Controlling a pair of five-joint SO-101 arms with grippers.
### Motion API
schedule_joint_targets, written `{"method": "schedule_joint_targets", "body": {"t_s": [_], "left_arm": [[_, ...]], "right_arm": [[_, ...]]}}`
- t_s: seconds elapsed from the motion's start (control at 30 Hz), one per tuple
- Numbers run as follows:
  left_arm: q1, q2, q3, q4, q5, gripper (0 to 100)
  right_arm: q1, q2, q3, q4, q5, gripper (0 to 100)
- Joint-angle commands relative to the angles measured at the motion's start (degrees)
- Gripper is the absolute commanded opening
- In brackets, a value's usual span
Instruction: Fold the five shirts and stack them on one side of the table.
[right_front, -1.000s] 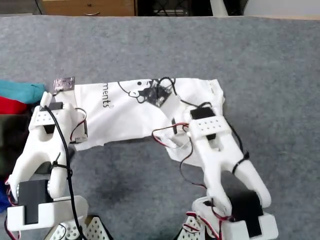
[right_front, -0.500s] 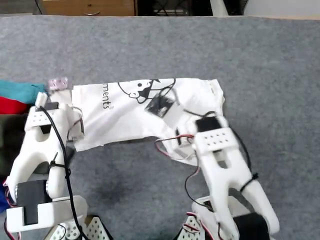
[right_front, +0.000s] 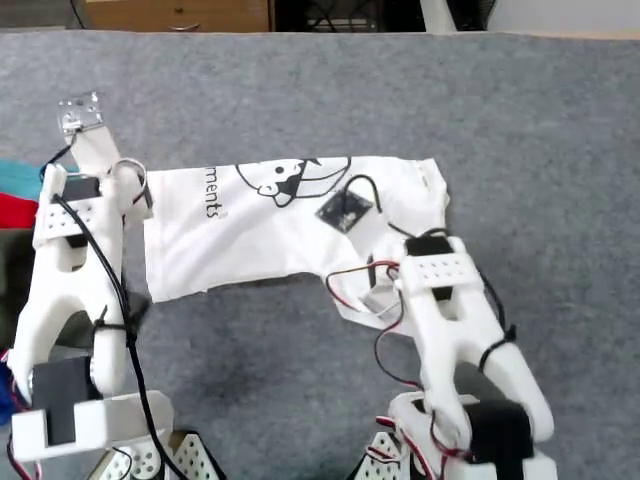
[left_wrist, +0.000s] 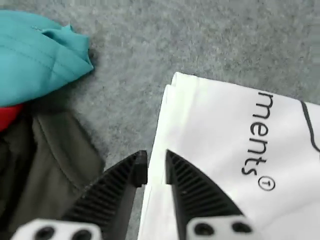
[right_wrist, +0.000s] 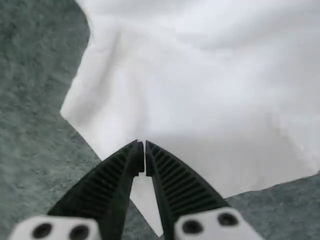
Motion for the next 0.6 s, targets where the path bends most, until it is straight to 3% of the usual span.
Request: {"method": "schedule_joint_targets", "body": {"t_s": [0.0,0.23,0.4,0.57], "left_arm": [[1.89,6.86,-6.99,-1.41,4.31,15],[2.95,31.56,-29.05,8.97,4.57,9],[2.68,43.78,-48.13,19.43,4.4,5],[2.86,52.57,-64.66,24.97,4.22,3]], "right_arm": [[0.88,1.89,0.66,-1.14,0.7,1.5],[1.14,1.89,-3.3,1.67,0.44,1.5],[4.22,-1.89,-14.73,11.43,0.79,1.4],[7.91,-5.67,-27.38,17.05,3.34,1.5]]}}
